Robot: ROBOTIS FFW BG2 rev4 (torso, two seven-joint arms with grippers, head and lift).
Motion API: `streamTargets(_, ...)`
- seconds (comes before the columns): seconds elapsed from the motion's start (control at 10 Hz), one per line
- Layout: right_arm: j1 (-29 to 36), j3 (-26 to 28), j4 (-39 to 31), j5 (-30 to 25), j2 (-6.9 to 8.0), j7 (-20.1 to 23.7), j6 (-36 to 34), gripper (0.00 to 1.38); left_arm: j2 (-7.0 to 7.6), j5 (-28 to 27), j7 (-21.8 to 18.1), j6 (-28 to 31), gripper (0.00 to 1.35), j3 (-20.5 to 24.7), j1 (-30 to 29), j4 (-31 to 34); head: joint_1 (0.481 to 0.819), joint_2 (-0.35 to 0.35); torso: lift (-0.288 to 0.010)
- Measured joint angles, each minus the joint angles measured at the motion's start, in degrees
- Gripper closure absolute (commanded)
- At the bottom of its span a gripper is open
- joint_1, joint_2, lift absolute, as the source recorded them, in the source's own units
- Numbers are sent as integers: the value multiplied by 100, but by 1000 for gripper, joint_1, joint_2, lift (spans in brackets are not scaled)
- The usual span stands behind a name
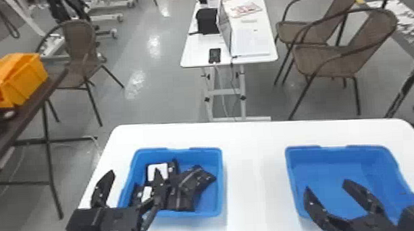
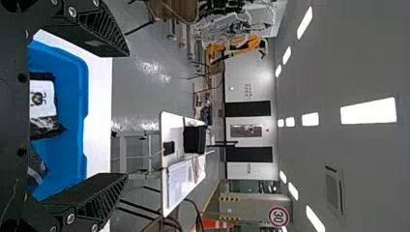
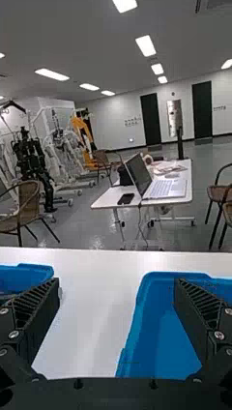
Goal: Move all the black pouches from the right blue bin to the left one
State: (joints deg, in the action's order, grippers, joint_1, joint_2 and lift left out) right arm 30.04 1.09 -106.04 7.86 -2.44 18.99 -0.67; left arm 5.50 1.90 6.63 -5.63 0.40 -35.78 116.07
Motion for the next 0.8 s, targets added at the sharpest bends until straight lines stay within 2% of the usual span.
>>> streamTargets(0.2,447,275,-161,-100,198,17,66,145,-285,-237,37,387,142,190,-453,323,695,125,10)
streamTargets(0.3,471,386,-164,-247,220,171,91,145,-318,-304,38,445,142,192,-486,374,695,119,10)
streamTargets(0.5,451,475,-155,-353,226,258,95,145,-228,-288,147,522,142,113,-482,406,695,104,10)
streamTargets(0.8,425,477,-118,-353,226,255,93,145,-199,-247,154,554,142,96,-472,408,695,101,10)
